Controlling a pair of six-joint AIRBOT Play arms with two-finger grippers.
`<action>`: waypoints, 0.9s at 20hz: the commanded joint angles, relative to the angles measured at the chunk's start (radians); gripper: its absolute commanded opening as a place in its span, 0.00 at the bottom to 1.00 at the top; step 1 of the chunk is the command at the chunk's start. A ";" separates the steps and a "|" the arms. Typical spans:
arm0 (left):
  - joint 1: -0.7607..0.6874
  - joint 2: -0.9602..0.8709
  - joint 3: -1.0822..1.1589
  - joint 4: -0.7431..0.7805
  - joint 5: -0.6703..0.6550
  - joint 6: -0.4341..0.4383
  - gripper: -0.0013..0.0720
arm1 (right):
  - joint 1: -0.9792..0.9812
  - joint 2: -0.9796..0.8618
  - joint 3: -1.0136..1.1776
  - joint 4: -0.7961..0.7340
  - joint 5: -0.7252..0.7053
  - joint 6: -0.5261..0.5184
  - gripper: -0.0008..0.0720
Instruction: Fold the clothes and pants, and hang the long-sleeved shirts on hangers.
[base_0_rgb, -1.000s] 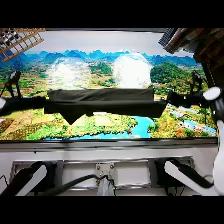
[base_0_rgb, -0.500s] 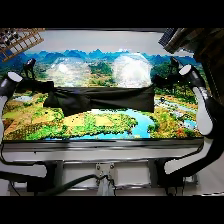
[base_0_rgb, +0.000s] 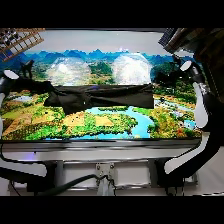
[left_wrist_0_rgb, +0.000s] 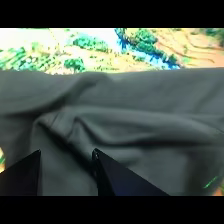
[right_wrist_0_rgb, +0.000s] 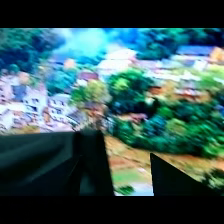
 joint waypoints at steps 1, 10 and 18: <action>0.054 0.081 0.002 -0.067 -0.078 0.000 0.50 | -0.089 0.017 -0.014 0.009 0.117 -0.067 0.64; -0.153 0.120 0.000 -0.459 -0.054 0.072 0.50 | -0.172 -0.026 -0.215 0.414 0.115 -0.304 0.74; -0.426 0.091 0.002 -0.459 0.099 0.066 0.49 | -0.042 -0.046 -0.222 0.499 0.050 -0.327 0.68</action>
